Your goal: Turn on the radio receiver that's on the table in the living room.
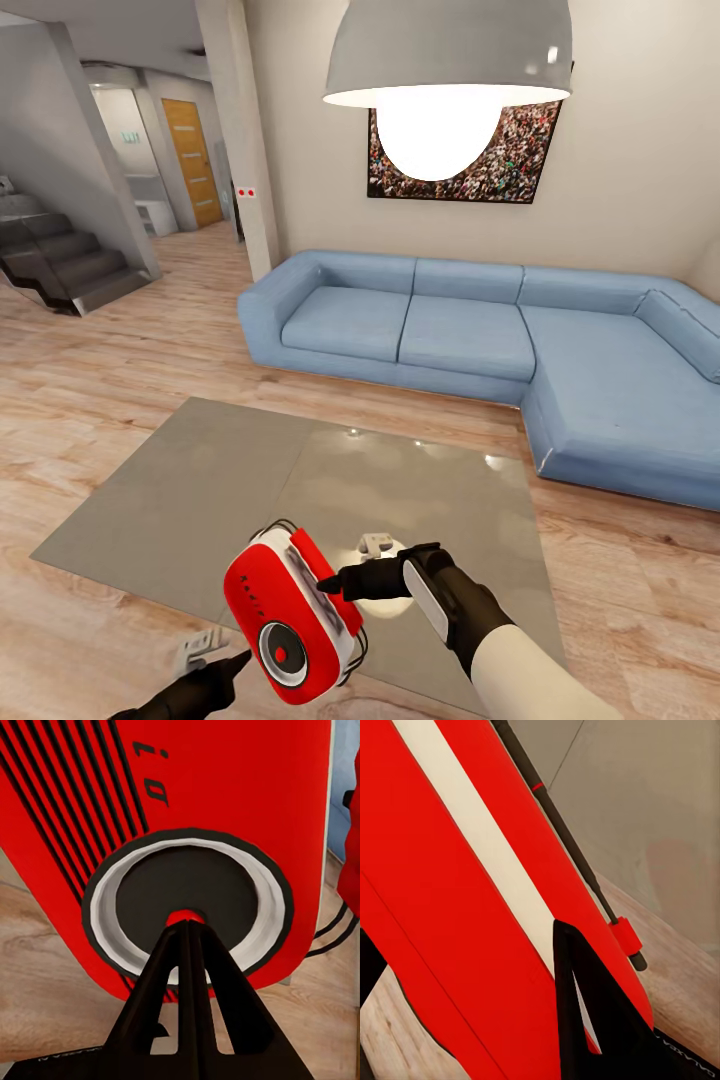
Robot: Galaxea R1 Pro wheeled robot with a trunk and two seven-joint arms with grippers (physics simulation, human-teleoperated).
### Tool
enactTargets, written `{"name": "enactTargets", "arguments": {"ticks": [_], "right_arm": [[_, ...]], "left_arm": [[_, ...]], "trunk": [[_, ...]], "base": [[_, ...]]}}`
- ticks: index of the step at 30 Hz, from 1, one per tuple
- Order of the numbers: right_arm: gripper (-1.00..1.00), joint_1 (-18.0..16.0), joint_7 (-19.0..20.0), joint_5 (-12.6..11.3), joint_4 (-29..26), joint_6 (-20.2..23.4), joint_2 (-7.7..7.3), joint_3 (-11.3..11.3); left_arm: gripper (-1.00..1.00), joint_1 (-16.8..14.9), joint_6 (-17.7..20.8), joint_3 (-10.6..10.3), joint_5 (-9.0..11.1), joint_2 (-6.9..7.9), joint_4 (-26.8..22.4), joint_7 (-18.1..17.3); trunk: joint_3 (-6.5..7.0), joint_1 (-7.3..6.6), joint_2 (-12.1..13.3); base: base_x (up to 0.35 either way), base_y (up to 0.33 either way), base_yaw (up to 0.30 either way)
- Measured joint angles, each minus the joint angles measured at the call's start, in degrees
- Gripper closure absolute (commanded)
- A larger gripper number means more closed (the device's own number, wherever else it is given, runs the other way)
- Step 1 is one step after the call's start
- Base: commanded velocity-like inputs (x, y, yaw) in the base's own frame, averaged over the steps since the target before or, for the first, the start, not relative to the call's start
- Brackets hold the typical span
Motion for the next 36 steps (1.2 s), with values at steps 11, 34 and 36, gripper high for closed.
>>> {"name": "enactTargets", "arguments": {"ticks": [11,34,36], "right_arm": [[1.0,0.0,0.1,0.0,0.0,0.0,0.0,0.0],[1.0,0.0,0.0,0.2,-0.1,0.0,0.0,0.1],[1.0,0.0,0.0,0.3,-0.2,0.0,0.0,0.0]], "left_arm": [[1.0,-3.2,0.0,-0.1,0.1,-1.34,4.9,4.9],[1.0,-4.6,-0.3,-5.6,0.1,-1.88,7.5,4.9],[1.0,-4.6,-0.3,-6.2,0.1,-1.92,7.5,5.0]], "trunk": [[0.0,0.0,0.0],[0.0,0.0,0.0],[0.0,0.0,0.0]], "base": [[0.0,0.0,0.0],[0.0,0.0,0.0],[0.0,0.0,0.0]]}}
